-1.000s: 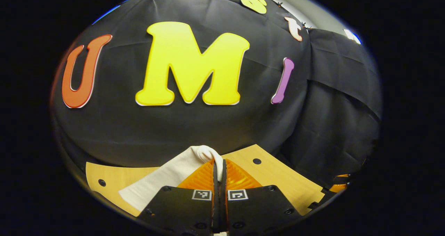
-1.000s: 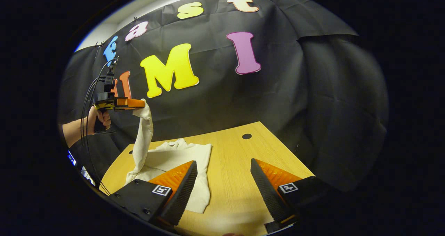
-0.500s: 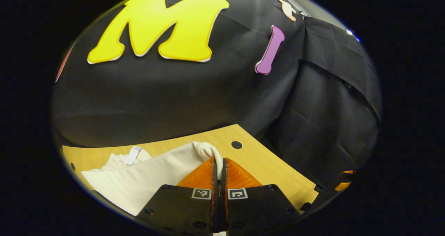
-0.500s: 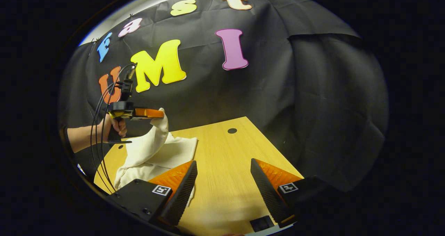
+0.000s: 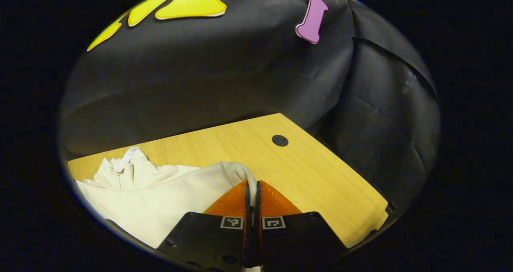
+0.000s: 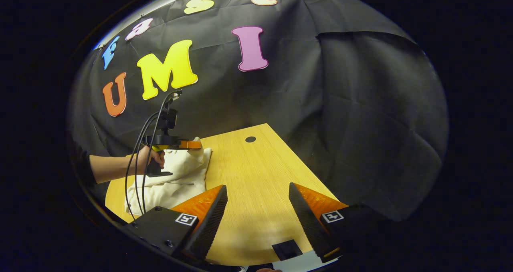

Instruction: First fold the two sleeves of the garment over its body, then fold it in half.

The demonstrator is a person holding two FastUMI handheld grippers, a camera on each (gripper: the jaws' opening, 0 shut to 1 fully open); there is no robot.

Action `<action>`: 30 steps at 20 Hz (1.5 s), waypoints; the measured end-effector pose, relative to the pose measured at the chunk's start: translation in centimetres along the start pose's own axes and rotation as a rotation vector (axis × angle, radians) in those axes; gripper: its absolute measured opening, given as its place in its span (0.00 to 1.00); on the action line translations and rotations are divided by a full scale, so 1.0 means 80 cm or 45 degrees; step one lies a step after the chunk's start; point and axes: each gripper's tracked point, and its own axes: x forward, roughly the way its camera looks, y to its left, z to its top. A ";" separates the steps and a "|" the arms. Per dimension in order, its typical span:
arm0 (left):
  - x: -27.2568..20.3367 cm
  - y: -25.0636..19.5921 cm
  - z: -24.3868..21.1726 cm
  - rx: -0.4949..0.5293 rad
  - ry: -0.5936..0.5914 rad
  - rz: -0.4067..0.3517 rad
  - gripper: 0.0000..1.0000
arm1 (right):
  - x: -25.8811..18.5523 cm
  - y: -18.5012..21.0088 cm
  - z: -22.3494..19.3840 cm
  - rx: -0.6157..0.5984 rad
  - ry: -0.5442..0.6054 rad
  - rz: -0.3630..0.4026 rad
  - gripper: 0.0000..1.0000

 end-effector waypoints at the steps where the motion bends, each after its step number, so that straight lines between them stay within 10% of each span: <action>1: 0.007 0.005 -0.004 -0.011 -0.012 0.017 0.03 | 0.000 -0.001 -0.002 0.004 0.010 -0.002 0.92; 7: -0.006 -0.001 -0.007 -0.022 -0.044 0.014 0.09 | 0.010 0.018 0.002 -0.043 0.033 0.044 0.92; 9: -0.034 0.004 0.007 -0.006 -0.102 0.055 0.77 | 0.017 0.039 0.017 -0.060 0.009 0.090 0.96; 10: -0.048 0.005 0.016 -0.008 -0.137 0.066 0.85 | 0.020 0.049 0.023 -0.080 -0.008 0.113 0.96; 20: -0.282 0.082 0.003 -0.034 -0.376 0.359 0.94 | 0.034 0.178 0.029 -0.173 -0.076 0.342 0.96; 30: -0.435 0.192 -0.207 -0.118 -0.152 0.590 0.95 | 0.045 0.230 -0.046 -0.265 0.113 0.372 0.94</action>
